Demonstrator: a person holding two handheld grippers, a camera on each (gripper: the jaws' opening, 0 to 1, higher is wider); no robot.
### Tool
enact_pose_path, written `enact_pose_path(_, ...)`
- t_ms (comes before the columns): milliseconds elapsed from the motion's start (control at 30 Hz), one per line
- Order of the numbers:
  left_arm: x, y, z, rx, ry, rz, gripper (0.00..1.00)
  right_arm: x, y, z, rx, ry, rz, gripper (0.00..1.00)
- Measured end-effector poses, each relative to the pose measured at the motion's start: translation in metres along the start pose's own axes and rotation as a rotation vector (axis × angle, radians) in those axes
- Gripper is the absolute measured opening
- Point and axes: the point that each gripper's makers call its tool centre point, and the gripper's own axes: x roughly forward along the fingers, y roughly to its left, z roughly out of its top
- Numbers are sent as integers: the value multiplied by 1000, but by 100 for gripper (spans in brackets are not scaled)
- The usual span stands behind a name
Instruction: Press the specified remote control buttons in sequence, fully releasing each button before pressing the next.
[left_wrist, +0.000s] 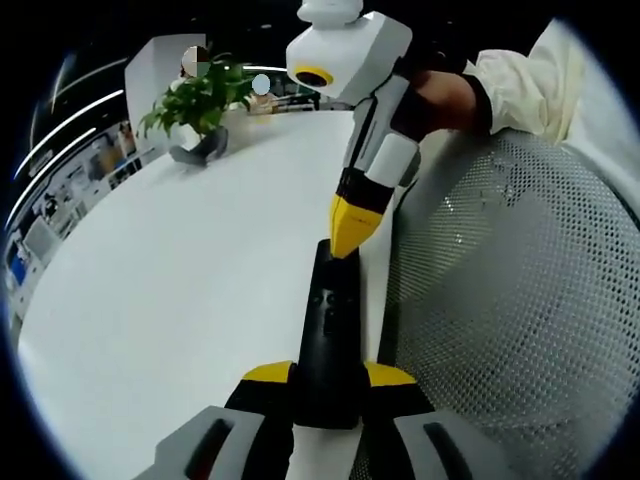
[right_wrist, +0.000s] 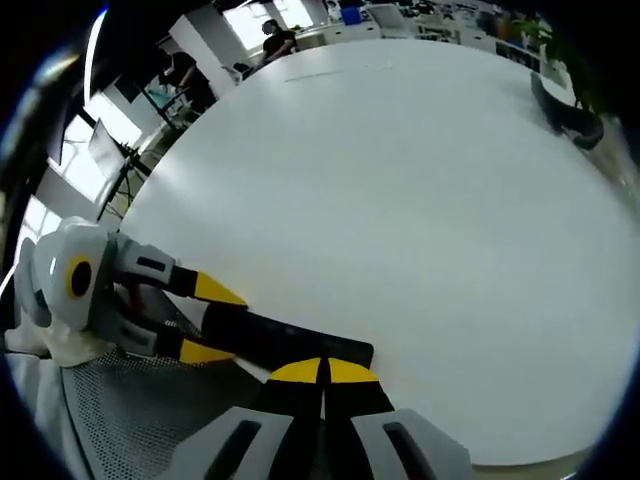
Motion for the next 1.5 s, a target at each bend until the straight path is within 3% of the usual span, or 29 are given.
enact_pose_path(233,0,0,0,4,-5,-6,24,0,0,2,-28,-7,-17,0)
enact_pose_path(533,0,-1,0,6,-3,-10,24,1,-1,3,12,-15,-9,0)
enact_pose_path(733,0,-1,0,-1,-1,-5,24,1,1,3,-30,-10,-7,0)
enact_pose_path(800,0,-1,0,0,-2,-6,24,3,11,-1,-33,19,45,0)
enact_pose_path(867,0,-2,0,6,-3,-6,24,3,8,1,-66,14,14,0)
enact_pose_path(1167,1,-2,1,12,-5,-8,24,2,8,-1,-63,21,12,0)
enact_pose_path(1500,0,-1,0,7,-11,-17,24,4,10,-2,-163,29,-29,0)
